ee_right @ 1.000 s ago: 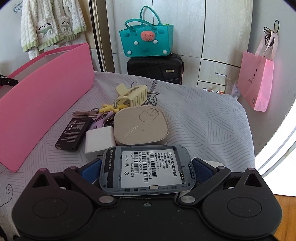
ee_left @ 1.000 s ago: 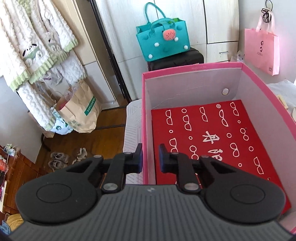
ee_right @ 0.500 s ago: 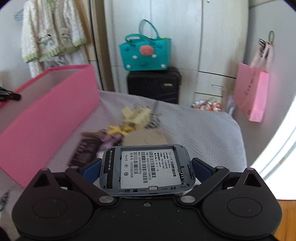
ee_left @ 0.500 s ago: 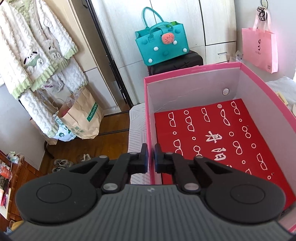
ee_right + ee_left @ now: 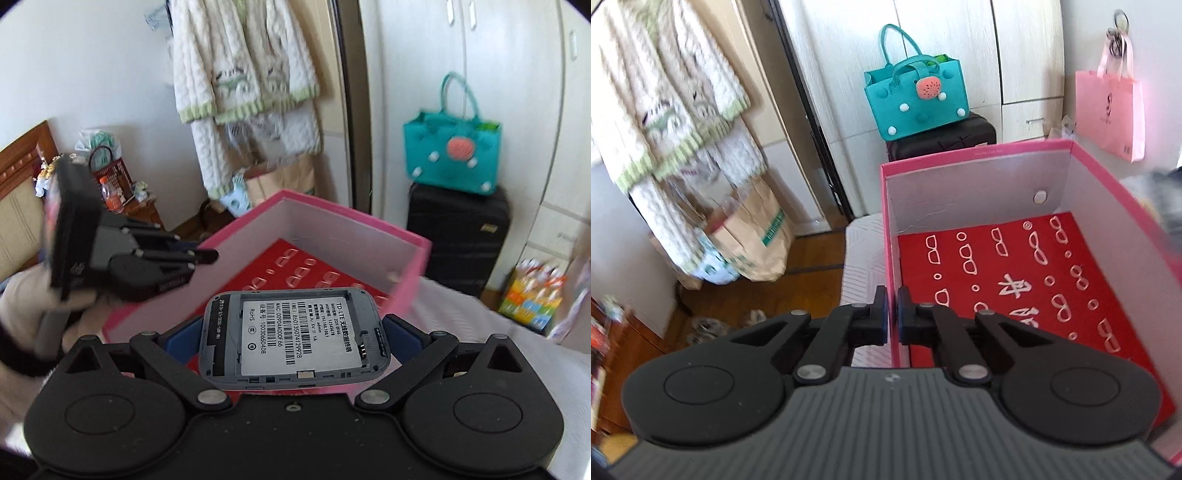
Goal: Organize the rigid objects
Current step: 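Carry the grey router into the pink box and release it with the right gripper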
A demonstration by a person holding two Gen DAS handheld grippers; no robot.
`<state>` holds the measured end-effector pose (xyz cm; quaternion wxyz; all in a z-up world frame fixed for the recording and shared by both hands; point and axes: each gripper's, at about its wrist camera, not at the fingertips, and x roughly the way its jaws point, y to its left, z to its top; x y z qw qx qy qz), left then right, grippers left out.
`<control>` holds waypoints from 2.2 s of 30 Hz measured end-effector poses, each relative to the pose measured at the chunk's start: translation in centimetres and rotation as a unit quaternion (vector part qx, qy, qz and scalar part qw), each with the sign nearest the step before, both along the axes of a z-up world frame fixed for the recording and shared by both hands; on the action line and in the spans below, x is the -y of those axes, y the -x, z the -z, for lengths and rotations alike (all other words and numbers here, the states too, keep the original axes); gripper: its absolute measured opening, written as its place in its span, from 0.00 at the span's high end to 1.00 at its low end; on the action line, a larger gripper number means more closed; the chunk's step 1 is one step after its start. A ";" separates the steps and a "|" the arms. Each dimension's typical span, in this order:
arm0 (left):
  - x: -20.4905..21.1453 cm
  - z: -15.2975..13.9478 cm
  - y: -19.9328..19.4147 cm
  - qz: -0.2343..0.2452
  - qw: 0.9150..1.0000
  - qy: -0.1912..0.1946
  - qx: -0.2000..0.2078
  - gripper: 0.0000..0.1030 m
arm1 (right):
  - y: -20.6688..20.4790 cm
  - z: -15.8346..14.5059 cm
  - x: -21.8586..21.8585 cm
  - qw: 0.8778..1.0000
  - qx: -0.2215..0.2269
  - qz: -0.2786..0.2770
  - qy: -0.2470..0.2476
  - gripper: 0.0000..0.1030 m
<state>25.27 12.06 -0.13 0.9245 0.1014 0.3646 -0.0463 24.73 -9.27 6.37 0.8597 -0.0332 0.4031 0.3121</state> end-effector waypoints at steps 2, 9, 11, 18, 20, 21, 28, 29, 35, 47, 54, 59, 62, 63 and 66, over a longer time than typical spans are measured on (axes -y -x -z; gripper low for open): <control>-0.7 -0.1 -0.3 -0.005 1.000 0.028 -0.005 0.98 | -2.3 0.5 -1.6 0.999 -0.042 0.003 -0.014 0.01; -1.9 0.5 -0.4 -0.021 0.997 0.078 -0.004 0.98 | -8.6 4.1 -6.7 0.989 -0.146 0.031 -0.010 0.01; -2.2 0.7 -0.5 -0.026 0.996 0.089 -0.002 0.99 | -9.9 5.4 -7.3 0.983 -0.174 0.047 -0.017 0.01; -2.4 1.0 -0.5 -0.026 0.995 0.092 -0.002 0.99 | -12.5 10.4 -8.3 0.965 -0.241 0.099 -0.023 0.01; -2.3 1.0 -0.4 -0.025 0.995 0.093 -0.002 0.99 | -12.6 11.0 -8.5 0.963 -0.246 0.105 -0.020 0.01; -2.4 1.0 -0.3 -0.025 0.995 0.095 -0.001 0.99 | -12.5 11.1 -8.6 0.963 -0.245 0.109 -0.020 0.01; -2.2 1.0 -0.1 -0.025 0.996 0.089 0.000 0.99 | -12.9 11.7 -8.5 0.961 -0.242 0.134 -0.018 0.01; -2.1 1.0 -0.1 -0.025 0.996 0.088 0.000 0.99 | -13.0 11.7 -8.5 0.959 -0.245 0.140 -0.020 0.01; -2.0 0.9 -0.2 -0.027 0.996 0.087 -0.002 0.99 | -12.7 10.1 -8.5 0.971 -0.214 0.108 -0.005 0.00; -1.8 0.9 -0.2 -0.026 0.997 0.078 0.001 0.98 | -9.1 1.1 -3.8 0.989 -0.133 0.066 -0.027 0.00; -1.5 0.9 -0.1 -0.027 0.997 0.072 0.001 0.98 | -4.2 -2.9 1.5 0.995 -0.070 0.069 -0.027 0.00; -1.3 0.9 -0.1 -0.028 0.997 0.069 0.002 0.98 | -2.0 -2.7 6.0 0.992 -0.075 0.094 -0.033 0.00; -1.2 0.8 -0.2 -0.028 0.997 0.067 0.002 0.98 | -0.9 -1.9 8.1 0.991 -0.078 0.108 -0.023 0.00; -1.2 0.8 -0.2 -0.028 0.997 0.067 0.002 0.98 | -0.4 -1.4 8.8 0.990 -0.080 0.113 -0.020 0.01; -1.1 0.8 -0.2 -0.027 0.998 0.063 0.002 0.98 | 0.6 0.5 10.1 0.990 -0.087 0.115 -0.009 0.08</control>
